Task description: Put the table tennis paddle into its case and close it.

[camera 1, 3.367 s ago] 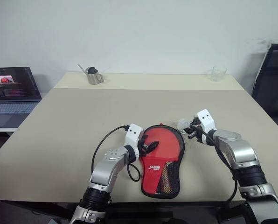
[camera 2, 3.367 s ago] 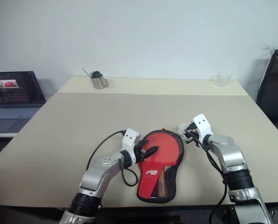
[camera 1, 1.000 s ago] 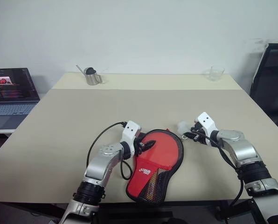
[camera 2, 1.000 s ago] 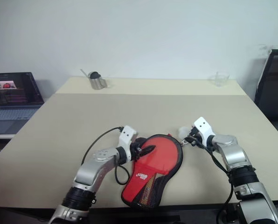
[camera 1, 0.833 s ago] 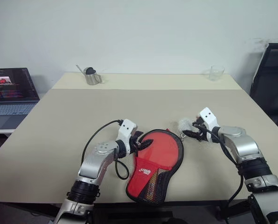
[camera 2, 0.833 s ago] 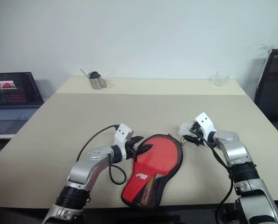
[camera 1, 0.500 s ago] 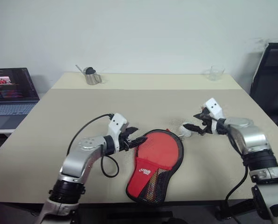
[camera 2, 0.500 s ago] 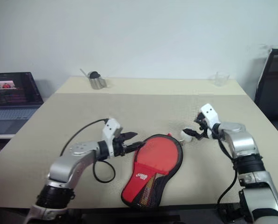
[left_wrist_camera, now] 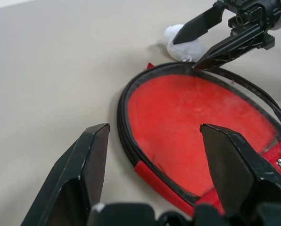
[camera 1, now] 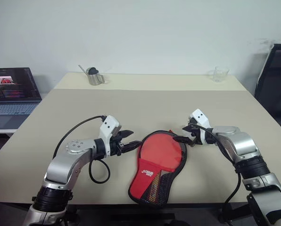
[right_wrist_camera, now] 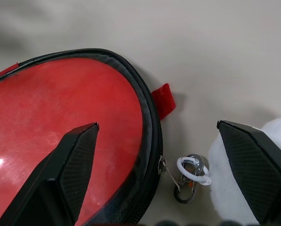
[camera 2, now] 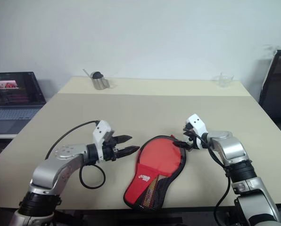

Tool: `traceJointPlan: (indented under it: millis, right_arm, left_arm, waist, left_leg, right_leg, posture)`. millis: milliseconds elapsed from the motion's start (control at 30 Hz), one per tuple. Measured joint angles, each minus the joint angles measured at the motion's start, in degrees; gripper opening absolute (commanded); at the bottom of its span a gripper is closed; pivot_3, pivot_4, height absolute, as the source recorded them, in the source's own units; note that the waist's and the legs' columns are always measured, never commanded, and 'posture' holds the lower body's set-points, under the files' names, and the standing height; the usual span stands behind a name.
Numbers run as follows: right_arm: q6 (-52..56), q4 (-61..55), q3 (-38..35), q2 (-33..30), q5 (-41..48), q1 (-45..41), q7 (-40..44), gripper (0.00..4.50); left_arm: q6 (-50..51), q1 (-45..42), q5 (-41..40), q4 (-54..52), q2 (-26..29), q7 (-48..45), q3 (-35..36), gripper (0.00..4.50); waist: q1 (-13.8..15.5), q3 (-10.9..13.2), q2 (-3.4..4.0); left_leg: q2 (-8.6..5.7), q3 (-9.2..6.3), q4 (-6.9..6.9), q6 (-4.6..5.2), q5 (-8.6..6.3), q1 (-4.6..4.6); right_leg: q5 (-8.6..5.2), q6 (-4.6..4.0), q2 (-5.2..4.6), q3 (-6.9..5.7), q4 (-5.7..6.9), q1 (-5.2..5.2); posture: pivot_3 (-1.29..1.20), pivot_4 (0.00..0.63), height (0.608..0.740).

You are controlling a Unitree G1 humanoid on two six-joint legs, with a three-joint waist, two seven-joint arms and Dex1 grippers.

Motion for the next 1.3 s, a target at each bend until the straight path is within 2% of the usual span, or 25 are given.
traceJointPlan:
  millis: [100, 233, 433, 700, 800, 967, 1300]
  right_arm:
    - [-0.05, 1.67, 1.28, 0.93, -0.97, -0.64, -0.38, 3.51]
    - [-0.03, 2.91, 2.85, 1.47, -1.64, -0.86, -0.55, 1.99]
    - [-0.9, 2.89, 3.14, 1.6, -2.05, -0.92, -0.61, 0.04]
    - [-2.63, 5.22, 3.95, 1.63, -3.24, -2.29, 1.0, 0.01]
    - [-6.82, 7.7, 5.79, 1.63, -5.05, -3.47, 2.83, 0.01]
    - [-18.76, 17.55, 10.35, 3.85, -10.31, -9.48, 5.27, 0.01]
    - [-40.26, 35.01, 11.6, 9.25, -16.62, -16.66, 7.69, 0.01]
  left_arm:
    - [0.03, 0.07, -0.01, -0.55, -0.05, 0.76, -0.09, 3.36]
    - [0.08, 0.12, -0.06, -1.09, -0.03, 0.92, -0.1, 3.36]
    - [0.18, 1.03, -0.16, -1.19, -0.01, 1.28, -0.09, 3.36]
    - [0.2, 1.09, -0.19, -1.22, -0.01, 2.11, -0.09, 3.36]
    - [0.19, 1.08, -0.18, -1.22, -0.02, 2.15, -0.11, 3.36]
    - [0.19, 0.7, -0.18, -1.2, -0.22, 2.17, -0.33, 3.36]
    - [0.19, 0.54, -0.18, -1.22, -0.45, 3.26, -0.34, 3.36]
  waist:
    - [-0.01, 0.0, 0.0]
    - [-0.02, 0.0, 0.0]
    - [-0.02, 0.0, 0.0]
    - [-0.09, 0.0, 0.0]
    - [-0.31, 0.0, 0.0]
    - [-1.76, 0.0, 0.0]
    - [-1.8, 0.01, 0.0]
  left_leg:
    - [0.02, -0.02, 0.0, 0.0, 0.0, 0.02]
    - [0.01, 0.0, 0.01, 0.0, 0.0, 0.02]
    - [0.01, 0.0, 0.01, 0.0, 0.0, 0.03]
    - [0.01, 0.0, 0.01, 0.0, 0.0, 0.04]
    - [0.02, 0.01, 0.03, 0.0, 0.0, 0.07]
    - [0.03, 0.0, 0.04, 0.0, 0.01, 0.14]
    - [0.06, 0.03, 0.0, 0.0, 0.0, 0.1]
  right_leg:
    - [0.0, -0.01, 0.0, -0.01, 0.05, 0.0]
    - [0.0, -0.01, 0.0, 0.01, 0.05, 0.0]
    - [0.0, -0.01, 0.0, 0.01, 0.05, 0.0]
    - [0.0, -0.01, 0.01, 0.01, 0.07, 0.0]
    - [0.0, -0.01, 0.01, 0.02, 0.1, 0.0]
    - [0.03, -0.04, 0.02, 0.06, 0.18, 0.01]
    - [0.02, -0.05, 0.06, 0.08, 0.14, 0.0]
  posture:
    - [0.0, 0.15, 0.74]
    - [0.0, 0.15, 0.74]
    - [0.0, 0.15, 0.74]
    - [0.0, 0.15, 0.74]
    - [0.0, 0.15, 0.74]
    - [0.0, 0.15, 0.74]
    - [0.0, 0.15, 0.74]
